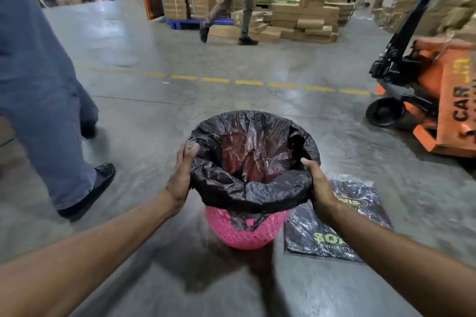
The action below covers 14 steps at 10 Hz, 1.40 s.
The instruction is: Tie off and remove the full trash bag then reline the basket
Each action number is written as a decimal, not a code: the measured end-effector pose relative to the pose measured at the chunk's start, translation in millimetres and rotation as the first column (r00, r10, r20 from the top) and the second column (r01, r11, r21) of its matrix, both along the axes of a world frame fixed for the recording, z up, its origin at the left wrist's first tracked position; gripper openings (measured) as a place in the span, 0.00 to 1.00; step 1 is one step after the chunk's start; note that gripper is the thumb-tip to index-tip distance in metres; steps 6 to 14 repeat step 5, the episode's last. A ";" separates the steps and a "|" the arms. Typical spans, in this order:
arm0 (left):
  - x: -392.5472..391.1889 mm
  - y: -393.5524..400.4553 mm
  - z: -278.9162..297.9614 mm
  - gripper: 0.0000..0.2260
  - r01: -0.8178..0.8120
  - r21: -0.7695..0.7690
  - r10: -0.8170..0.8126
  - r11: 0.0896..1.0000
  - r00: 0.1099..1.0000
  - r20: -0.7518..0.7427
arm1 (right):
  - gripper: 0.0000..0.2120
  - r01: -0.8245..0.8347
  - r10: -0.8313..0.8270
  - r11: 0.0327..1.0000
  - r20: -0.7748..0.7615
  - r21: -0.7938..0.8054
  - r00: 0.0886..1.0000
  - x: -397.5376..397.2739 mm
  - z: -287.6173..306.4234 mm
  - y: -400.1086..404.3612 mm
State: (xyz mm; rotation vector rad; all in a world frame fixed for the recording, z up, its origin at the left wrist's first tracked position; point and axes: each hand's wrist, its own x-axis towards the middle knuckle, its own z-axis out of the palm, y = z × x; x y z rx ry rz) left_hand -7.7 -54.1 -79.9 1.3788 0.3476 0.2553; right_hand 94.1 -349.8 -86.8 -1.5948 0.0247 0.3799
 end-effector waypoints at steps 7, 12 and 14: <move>-4.8 50.1 -20.8 0.31 -0.032 0.644 0.153 0.764 0.979 -0.132 | 0.43 0.078 0.023 0.929 0.266 -0.363 0.964 20.7 34.3 -46.6; -4.8 50.1 -20.8 0.31 -0.032 0.644 0.153 0.764 0.979 -0.132 | 0.43 0.078 0.023 0.929 0.266 -0.363 0.964 20.7 34.3 -46.6; -4.8 50.1 -20.8 0.31 -0.032 0.644 0.153 0.764 0.979 -0.132 | 0.43 0.078 0.023 0.929 0.266 -0.363 0.964 20.7 34.3 -46.6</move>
